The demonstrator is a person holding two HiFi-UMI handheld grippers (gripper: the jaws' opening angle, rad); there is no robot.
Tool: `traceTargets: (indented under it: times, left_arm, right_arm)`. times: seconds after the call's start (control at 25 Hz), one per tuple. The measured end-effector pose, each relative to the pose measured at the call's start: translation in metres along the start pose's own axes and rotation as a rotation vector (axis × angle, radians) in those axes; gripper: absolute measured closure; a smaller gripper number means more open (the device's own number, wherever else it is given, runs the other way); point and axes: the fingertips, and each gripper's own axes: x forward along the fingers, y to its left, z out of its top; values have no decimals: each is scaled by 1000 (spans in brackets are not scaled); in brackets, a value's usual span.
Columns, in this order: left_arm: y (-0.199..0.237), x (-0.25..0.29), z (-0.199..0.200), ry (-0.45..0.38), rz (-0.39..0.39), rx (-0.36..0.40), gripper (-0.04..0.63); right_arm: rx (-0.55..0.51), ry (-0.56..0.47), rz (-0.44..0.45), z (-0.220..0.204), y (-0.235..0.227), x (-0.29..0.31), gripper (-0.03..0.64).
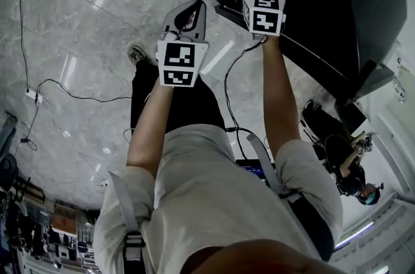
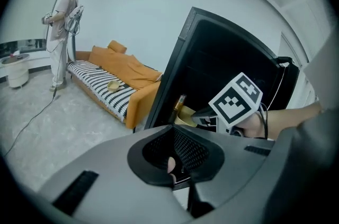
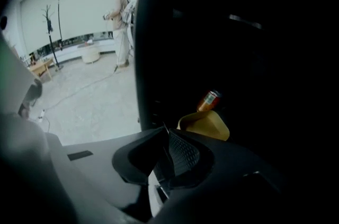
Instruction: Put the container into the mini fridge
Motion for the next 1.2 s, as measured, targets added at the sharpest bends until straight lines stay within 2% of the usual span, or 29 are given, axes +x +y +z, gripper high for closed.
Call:
traceTargets:
  times: [0.2, 0.36, 0.6, 0.68, 0.92, 1.2]
  left_arm:
    - [-11, -26, 18, -7, -21, 24, 583]
    - [-17, -49, 31, -29, -61, 78, 583]
    - [-26, -99, 29, -23, -96, 109, 583]
    - [-29, -116, 37, -46, -102, 134, 583]
    - [-31, -185, 70, -107, -157, 210, 583]
    - [-67, -240, 106, -197, -228, 274, 583]
  right_arm:
    - [107, -104, 25, 9, 36, -53, 571]
    - [186, -189, -5, 20, 58, -94, 577]
    - [272, -311, -33, 29, 97, -174, 580]
    - [305, -371, -35, 40, 111, -205, 580]
    - [324, -526, -98, 75, 154, -302, 580]
    - [364, -625, -185, 81, 151, -386, 580]
